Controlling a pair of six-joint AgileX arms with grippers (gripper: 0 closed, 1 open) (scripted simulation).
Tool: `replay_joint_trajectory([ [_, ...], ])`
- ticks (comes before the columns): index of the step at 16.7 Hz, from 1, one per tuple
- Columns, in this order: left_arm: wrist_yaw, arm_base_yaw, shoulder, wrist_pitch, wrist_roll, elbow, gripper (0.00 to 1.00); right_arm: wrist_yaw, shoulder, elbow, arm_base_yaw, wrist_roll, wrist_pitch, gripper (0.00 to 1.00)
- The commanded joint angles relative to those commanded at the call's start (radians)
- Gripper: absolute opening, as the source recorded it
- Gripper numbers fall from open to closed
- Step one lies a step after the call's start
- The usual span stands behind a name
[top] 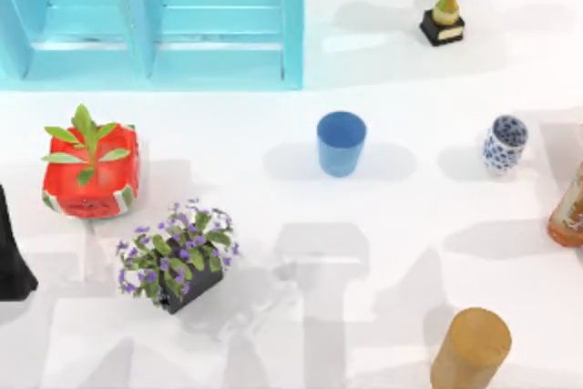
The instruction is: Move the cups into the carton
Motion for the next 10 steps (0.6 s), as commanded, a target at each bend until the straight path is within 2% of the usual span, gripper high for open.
replay_joint_trajectory([
  [6, 0.0, 0.0, 0.0, 0.0, 0.0, 0.0, 1.0, 0.001, 0.564, 0.534, 0.037, 0.044, -0.366, 1.0],
  [10, 0.0, 0.0, 0.0, 0.0, 0.0, 0.0, 1.0, 0.001, 0.86, 0.814, 0.059, 0.066, -0.557, 1.0],
])
